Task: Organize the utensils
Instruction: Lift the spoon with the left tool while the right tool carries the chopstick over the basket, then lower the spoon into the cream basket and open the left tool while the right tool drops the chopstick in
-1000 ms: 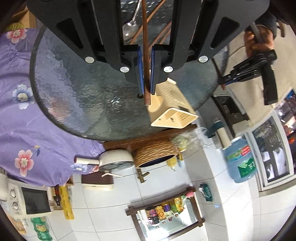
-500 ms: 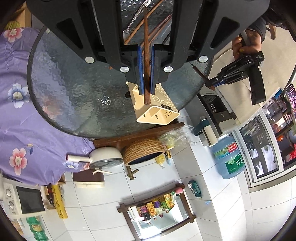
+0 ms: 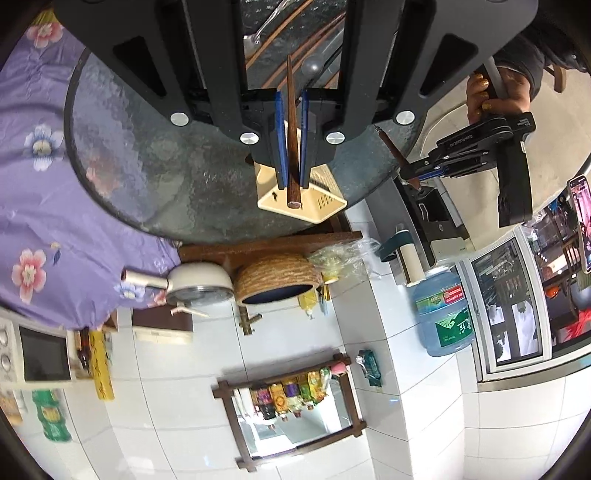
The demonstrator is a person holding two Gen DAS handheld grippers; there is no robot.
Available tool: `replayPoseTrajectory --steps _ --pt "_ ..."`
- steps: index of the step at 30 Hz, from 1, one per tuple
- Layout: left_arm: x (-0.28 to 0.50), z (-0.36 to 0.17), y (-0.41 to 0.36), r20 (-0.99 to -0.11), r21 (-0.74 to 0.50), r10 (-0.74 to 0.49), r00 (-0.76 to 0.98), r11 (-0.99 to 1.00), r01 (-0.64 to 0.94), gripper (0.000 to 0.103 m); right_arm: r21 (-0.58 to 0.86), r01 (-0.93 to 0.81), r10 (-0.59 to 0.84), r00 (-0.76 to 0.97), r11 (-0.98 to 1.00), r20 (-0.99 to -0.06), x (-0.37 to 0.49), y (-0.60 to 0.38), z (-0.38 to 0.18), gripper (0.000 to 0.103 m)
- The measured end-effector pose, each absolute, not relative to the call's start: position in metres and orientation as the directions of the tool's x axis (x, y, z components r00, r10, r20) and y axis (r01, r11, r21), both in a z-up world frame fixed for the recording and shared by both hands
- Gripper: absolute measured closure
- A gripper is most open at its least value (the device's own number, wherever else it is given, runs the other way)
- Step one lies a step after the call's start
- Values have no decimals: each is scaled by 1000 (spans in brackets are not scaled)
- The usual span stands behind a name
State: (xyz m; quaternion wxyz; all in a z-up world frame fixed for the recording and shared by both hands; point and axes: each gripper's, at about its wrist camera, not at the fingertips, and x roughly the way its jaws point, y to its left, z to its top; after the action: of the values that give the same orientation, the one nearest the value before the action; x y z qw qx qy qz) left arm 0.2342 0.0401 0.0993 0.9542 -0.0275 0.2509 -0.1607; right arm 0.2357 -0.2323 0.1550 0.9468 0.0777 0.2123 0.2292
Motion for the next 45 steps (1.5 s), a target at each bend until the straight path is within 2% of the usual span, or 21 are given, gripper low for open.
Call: replayPoseTrajectory --steps 8,17,23,27,35,45 --pt "255 145 39 -410 -135 -332 850 943 303 89 208 -429 476 808 879 -348 257 -222 195 96" --pt "298 201 39 -355 -184 -335 873 940 287 89 187 -453 490 823 872 -289 288 -206 265 96" --pt "325 217 31 -307 -147 -249 918 966 213 89 155 -423 448 868 893 -216 312 -192 297 96" --pt "350 201 25 -339 -158 -234 911 969 189 89 139 -396 419 880 908 -226 334 -177 282 96" --pt "373 150 20 -422 -153 -210 882 975 159 89 145 -369 397 859 918 -324 366 -162 218 96" --pt "377 116 11 -471 -130 -207 857 978 165 89 176 -354 395 822 919 -409 388 -159 167 96"
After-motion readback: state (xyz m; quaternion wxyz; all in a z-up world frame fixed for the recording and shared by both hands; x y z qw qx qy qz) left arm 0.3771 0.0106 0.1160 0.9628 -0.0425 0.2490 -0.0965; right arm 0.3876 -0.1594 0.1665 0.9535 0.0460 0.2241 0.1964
